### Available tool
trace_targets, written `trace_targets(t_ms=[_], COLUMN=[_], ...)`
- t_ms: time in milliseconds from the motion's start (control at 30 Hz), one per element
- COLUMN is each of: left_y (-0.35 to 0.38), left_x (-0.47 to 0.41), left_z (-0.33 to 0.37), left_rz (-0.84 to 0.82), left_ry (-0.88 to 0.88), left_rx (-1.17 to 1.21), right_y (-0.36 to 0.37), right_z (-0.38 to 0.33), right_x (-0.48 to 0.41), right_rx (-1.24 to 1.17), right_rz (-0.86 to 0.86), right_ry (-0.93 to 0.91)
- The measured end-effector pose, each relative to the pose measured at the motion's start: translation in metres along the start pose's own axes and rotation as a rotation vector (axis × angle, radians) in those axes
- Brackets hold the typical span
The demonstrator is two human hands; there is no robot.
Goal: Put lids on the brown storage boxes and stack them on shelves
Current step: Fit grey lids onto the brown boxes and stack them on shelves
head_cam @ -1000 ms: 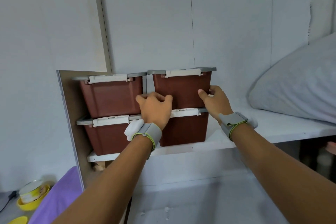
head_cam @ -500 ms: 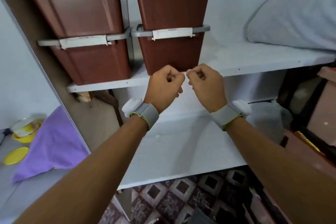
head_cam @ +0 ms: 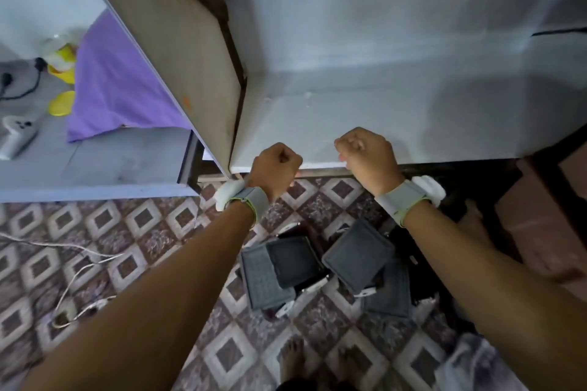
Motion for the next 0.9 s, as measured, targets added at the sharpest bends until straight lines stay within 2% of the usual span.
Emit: trace_targets(t_ms=[267,367,500,667,800,900], left_y=[0.016,0.032,0.055,0.087,0.107,0.112], left_x=[-0.013,-0.023,-0.035,-0.062,-0.088,-0.107], left_z=[-0.193,-0.277,-0.403,-0.541,-0.634,-0.67], left_rz=[-0.029,-0.048,-0.019,0.01,0.095,0.098], left_ry=[-0.31,-0.403,-0.464,-0.38,-0.255,-0.172], left_rx=[-0.035,0.012,-0.045,-0.305,-0.363,-0.399], right_y=[0.115,0.183,0.293,0.405,0.478,0.506], right_z=[0.11,0.166,0.257,0.37,0.441,0.468], right_x=[0.027,0.034,0.054,0.061,0.055,0.045], right_rx=[0.141,0.147,0.17,0.268,0.363,0.4], right_rz=[-0.218,-0.293,-0.4,-0.481,-0.494,-0.475], right_ry=[0.113,0.194,0.202,0.107,-0.04,-0.13])
Point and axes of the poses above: each hand's wrist, its own x-axis away from the middle knuckle, its own y-axis out of the palm, z = x × y, the point moved 3 cm from there along -x, towards the middle knuckle, and after that the axes turned 10 degrees about x, right-handed, at the moved point
